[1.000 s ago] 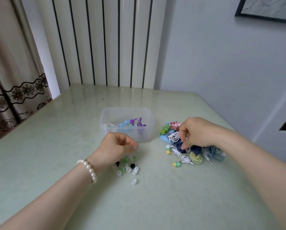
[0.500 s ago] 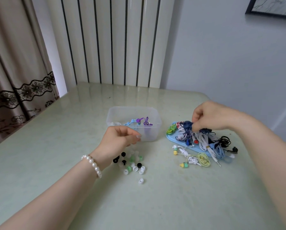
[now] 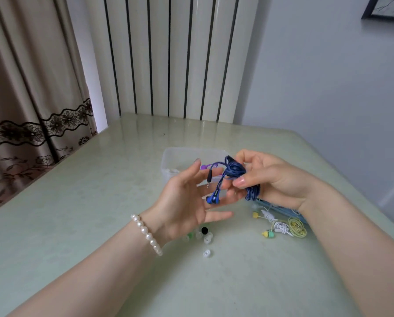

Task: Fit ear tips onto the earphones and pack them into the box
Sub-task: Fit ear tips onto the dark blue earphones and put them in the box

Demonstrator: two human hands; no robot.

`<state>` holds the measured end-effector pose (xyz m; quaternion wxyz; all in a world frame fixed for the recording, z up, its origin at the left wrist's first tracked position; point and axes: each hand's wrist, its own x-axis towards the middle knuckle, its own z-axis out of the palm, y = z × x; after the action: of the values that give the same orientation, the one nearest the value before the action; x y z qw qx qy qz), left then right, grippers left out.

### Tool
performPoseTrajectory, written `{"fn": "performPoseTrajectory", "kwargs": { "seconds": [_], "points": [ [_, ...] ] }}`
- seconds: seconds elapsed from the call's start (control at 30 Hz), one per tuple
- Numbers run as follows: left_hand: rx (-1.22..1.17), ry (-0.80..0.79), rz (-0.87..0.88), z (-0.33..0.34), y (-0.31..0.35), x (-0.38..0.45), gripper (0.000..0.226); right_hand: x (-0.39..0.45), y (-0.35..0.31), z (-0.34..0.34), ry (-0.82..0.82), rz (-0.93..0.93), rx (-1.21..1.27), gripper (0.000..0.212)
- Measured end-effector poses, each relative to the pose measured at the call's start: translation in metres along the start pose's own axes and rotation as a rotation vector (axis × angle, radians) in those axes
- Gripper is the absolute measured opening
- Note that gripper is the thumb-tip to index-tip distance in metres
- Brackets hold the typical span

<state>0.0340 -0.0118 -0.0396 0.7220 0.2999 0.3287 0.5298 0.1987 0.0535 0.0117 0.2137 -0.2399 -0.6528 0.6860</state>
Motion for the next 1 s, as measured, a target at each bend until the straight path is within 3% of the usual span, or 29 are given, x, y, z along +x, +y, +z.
{"fn": "performPoseTrajectory", "kwargs": {
  "seconds": [0.23,0.47,0.53,0.67,0.87,1.0],
  "points": [
    [-0.095,0.083,-0.035,-0.006,0.001,0.005,0.023,0.000,0.024,-0.021,0.130,0.049,-0.013,0.056],
    [0.094,0.167,0.063,-0.007,0.000,0.004,0.023,-0.004,0.035,-0.016,-0.033,0.211,-0.213,0.086],
    [0.127,0.162,0.046,-0.005,-0.003,0.003,0.026,-0.004,0.041,-0.007,-0.064,0.218,-0.277,0.081],
    [0.204,0.132,0.056,0.001,-0.008,0.001,0.030,0.001,0.048,0.012,0.032,0.074,-0.288,0.047],
    [0.221,0.197,0.114,0.001,-0.009,0.002,0.036,-0.002,0.044,0.013,0.096,0.050,-0.290,0.029],
    [0.325,0.184,0.097,0.002,-0.008,-0.001,0.019,0.001,0.046,0.017,0.210,-0.011,-0.395,0.016]
  ]
}}
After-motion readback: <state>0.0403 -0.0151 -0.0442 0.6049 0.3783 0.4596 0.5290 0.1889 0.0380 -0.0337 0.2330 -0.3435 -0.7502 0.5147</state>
